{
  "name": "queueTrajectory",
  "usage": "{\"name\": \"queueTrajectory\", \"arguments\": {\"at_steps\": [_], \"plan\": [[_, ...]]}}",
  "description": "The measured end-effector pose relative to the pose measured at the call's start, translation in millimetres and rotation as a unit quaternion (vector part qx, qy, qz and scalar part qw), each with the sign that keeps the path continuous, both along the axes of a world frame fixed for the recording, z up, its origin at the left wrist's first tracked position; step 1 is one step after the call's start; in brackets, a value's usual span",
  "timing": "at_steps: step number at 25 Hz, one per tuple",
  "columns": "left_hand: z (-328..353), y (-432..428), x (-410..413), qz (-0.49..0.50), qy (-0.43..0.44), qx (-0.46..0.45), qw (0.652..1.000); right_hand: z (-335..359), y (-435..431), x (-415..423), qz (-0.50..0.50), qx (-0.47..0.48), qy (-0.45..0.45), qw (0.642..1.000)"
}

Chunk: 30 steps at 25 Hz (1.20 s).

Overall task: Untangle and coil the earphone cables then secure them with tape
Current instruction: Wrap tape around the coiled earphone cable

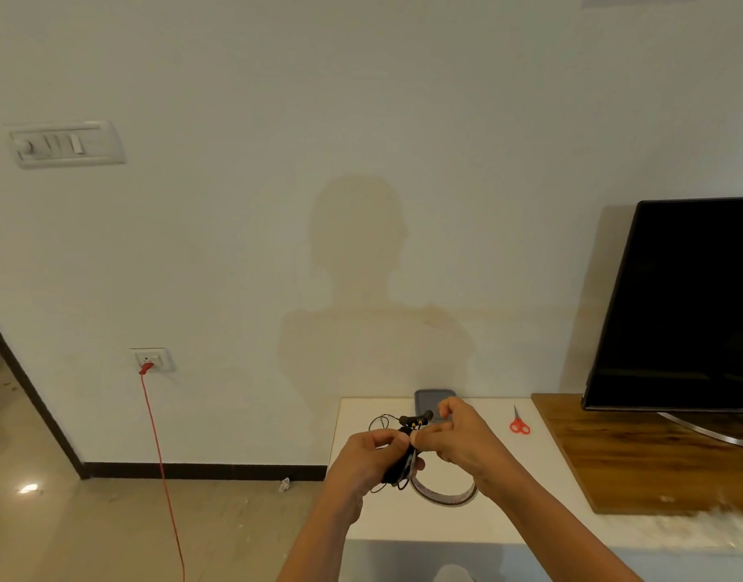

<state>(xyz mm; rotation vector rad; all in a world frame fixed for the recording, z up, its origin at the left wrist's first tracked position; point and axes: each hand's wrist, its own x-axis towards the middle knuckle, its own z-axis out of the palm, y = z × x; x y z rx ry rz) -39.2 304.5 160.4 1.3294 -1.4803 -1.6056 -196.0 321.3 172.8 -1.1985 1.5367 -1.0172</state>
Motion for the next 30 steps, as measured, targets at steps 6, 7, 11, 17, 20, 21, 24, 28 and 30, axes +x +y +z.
{"name": "queueTrajectory", "arguments": {"at_steps": [6,7,11,17,20,21,24,28,30], "plan": [[5,-4,3,0.083,-0.028,-0.018,0.996,-3,2,1,0.024,-0.062,0.025,0.997],[5,-4,3,0.102,-0.041,-0.044,0.993,-4,3,1,0.025,-0.068,0.039,0.997],[6,3,-5,0.146,-0.083,-0.114,0.979,-8,2,2,0.0,-0.082,0.091,0.992],[5,15,-20,0.176,-0.02,-0.126,0.976,-6,2,4,-0.039,-0.106,0.137,0.984],[4,16,-19,0.167,-0.019,-0.139,0.976,-6,0,4,-0.038,-0.105,0.151,0.982],[4,15,-17,0.16,-0.011,-0.14,0.977,-6,0,2,-0.037,-0.101,0.148,0.983],[6,13,-14,0.147,-0.006,-0.139,0.979,-6,-1,1,-0.03,-0.091,0.132,0.987],[4,10,-14,0.138,-0.067,-0.188,0.97,-4,-2,3,-0.026,-0.087,0.136,0.986],[3,10,-15,0.15,-0.077,-0.206,0.964,-3,-1,4,-0.026,-0.089,0.142,0.985]]}}
